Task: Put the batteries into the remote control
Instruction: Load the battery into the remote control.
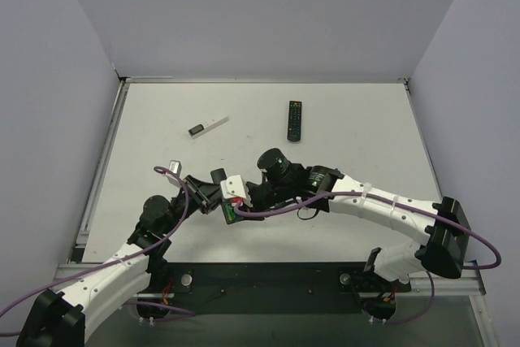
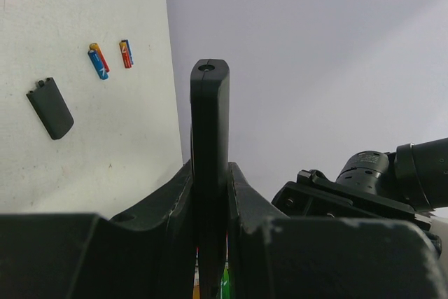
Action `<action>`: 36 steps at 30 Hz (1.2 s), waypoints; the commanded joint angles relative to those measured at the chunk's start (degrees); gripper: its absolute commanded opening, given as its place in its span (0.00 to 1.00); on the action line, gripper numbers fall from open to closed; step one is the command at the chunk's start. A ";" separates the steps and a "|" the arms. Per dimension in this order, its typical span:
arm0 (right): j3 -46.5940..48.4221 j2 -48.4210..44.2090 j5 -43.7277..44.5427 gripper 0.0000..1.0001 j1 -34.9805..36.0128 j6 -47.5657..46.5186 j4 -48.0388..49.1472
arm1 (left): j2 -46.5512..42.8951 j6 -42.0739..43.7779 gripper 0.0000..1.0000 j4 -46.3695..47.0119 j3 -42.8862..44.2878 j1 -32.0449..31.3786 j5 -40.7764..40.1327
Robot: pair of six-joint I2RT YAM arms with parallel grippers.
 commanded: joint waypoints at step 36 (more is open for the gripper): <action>1.84 9.57 12.78 0.16 0.93 5.00 5.70 | -3.70 -0.77 0.00 3.57 5.02 -0.37 0.69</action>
